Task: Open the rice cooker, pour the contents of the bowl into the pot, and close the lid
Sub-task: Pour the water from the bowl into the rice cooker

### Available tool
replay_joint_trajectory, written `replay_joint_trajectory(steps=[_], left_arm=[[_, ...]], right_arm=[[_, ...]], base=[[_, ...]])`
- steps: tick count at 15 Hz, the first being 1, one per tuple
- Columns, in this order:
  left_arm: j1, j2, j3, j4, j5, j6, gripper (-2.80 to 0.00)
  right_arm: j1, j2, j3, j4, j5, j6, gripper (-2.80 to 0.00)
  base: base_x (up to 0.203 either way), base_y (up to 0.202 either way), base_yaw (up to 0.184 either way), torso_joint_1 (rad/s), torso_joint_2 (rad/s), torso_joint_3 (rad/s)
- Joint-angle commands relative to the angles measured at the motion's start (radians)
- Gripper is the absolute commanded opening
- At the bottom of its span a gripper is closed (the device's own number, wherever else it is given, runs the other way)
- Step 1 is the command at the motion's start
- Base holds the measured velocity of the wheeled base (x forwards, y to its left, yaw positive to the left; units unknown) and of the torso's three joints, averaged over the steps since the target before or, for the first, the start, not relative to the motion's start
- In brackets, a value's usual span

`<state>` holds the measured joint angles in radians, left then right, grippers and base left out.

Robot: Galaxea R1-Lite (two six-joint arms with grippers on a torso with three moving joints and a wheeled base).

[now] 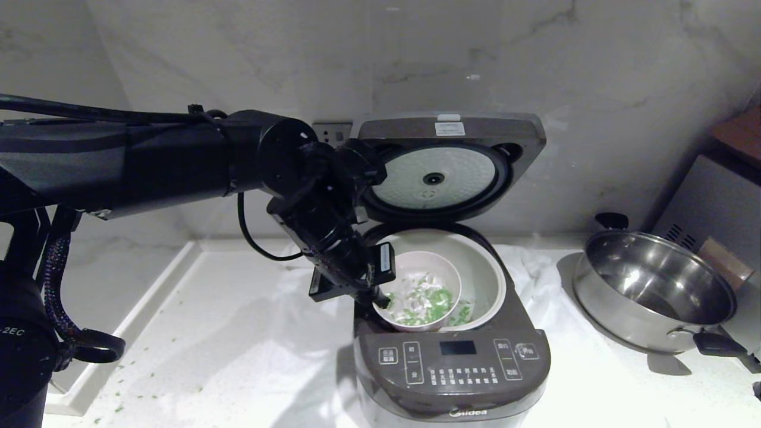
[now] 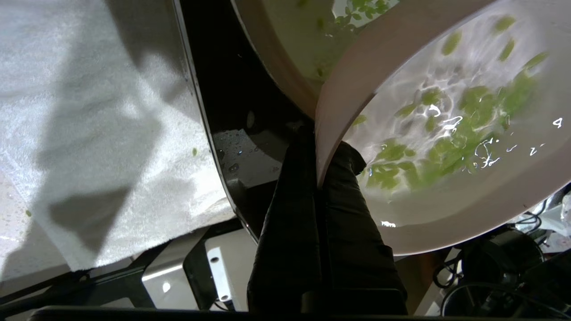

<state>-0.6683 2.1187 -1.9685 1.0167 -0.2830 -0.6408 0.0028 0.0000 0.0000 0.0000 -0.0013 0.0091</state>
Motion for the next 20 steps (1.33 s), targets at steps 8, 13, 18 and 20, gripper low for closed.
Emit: replay_joint_trajectory(steps=[8, 13, 18, 20], left_arm=[[-0.004, 0.026, -0.013, -0.059, -0.001, -0.017, -2.8], [0.019, 0.014, -0.015, -0.067, -0.001, -0.017, -2.8], [0.021, 0.012, -0.014, -0.123, 0.001, -0.053, -2.8], [0.017, 0.013, -0.014, -0.16, 0.002, -0.077, -2.8]], right_arm=[[0.0, 0.0, 0.002, 0.0, 0.0, 0.0, -2.8], [0.0, 0.0, 0.002, 0.0, 0.0, 0.0, -2.8], [0.0, 0.0, 0.002, 0.0, 0.0, 0.0, -2.8], [0.0, 0.0, 0.002, 0.0, 0.0, 0.0, -2.8]], base=[[0.0, 0.0, 0.0, 0.0, 0.0, 0.0], [0.0, 0.0, 0.0, 0.0, 0.0, 0.0], [0.0, 0.0, 0.0, 0.0, 0.0, 0.0], [0.0, 0.0, 0.0, 0.0, 0.0, 0.0]])
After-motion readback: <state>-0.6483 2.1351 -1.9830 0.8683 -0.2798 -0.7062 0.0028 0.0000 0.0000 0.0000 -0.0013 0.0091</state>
